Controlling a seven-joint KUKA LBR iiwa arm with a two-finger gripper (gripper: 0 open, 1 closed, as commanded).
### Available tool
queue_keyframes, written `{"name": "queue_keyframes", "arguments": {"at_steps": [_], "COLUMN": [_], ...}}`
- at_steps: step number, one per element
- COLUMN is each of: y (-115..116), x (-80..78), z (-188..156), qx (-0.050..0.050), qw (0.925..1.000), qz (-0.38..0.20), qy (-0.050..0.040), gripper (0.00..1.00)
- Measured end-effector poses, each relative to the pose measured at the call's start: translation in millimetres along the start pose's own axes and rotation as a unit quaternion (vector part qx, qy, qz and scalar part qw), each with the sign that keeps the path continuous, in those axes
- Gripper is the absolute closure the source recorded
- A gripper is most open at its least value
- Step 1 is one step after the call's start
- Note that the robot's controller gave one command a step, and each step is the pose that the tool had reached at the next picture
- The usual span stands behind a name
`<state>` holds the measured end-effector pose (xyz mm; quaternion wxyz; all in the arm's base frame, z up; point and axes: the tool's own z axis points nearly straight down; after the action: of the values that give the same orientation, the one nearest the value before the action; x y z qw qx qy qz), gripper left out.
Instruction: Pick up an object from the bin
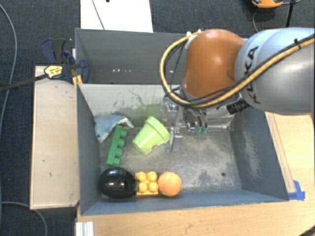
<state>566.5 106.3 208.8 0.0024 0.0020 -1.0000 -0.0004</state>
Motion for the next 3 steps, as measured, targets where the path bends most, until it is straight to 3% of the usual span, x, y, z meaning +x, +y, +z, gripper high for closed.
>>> {"name": "queue_keyframes", "arguments": {"at_steps": [1,2,3], "y": [-0.6,-8.4,-17.0], "x": [-1.3,35.7,63.6], "z": [-4.9,20.8,48.1], "qx": [0.0,-0.001,0.0], "qw": [1.0,0.9997,0.9999], "qz": [0.001,0.025,-0.014], "qy": [-0.004,-0.0059,-0.0021], "gripper": [0.0,0.0,0.0]}}
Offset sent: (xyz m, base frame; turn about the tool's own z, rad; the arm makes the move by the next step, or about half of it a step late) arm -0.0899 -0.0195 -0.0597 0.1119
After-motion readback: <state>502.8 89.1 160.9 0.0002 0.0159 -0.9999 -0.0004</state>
